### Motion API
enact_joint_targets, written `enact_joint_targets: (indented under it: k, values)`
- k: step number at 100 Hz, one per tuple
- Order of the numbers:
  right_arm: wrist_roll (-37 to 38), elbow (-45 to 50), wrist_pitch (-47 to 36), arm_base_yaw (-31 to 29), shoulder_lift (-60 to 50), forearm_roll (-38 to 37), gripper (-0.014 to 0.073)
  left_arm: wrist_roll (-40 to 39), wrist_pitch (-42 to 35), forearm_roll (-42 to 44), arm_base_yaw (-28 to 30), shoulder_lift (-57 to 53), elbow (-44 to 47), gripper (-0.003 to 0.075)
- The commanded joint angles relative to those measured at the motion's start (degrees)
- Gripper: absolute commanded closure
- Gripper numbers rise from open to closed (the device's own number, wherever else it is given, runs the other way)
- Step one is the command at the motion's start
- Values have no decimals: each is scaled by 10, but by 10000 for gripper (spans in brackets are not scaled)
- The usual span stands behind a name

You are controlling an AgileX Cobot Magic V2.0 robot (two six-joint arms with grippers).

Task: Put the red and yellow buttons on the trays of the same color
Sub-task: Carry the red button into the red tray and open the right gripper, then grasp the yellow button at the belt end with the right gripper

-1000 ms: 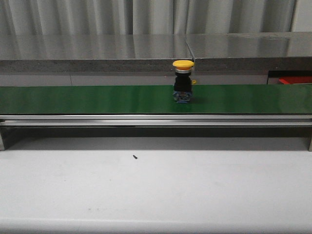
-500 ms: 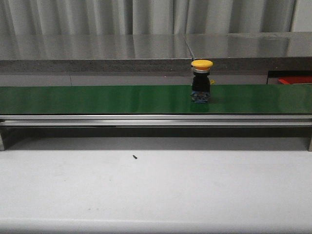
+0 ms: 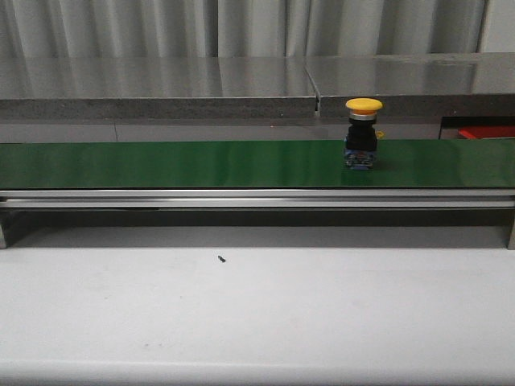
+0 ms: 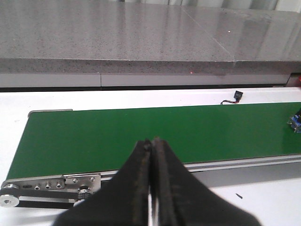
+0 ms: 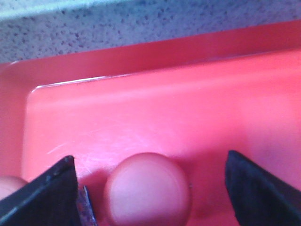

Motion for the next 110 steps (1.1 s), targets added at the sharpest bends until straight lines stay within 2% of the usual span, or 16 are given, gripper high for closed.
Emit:
enact_joint_targets:
  k: [1,23,73,95,110]
  values:
    - [-3,-41,-6,-3,-40,6,-42,0,-25,-19,-4,0,-15,739]
    - [-3,-93,46,-3,-51,6,-42,0,-25,-19,-4,0,-15,739]
    - [-9,-83,211,-3,-159,-12,-42,0,-25,-19,-4,0,-15,739]
    - [-51,25,247,-3,-244,51,-42,0,-25,-19,-4,0,-15,739]
    - [-70,156,209,-2,-340,75,-42,0,-25,-19,-4,0,-15,739]
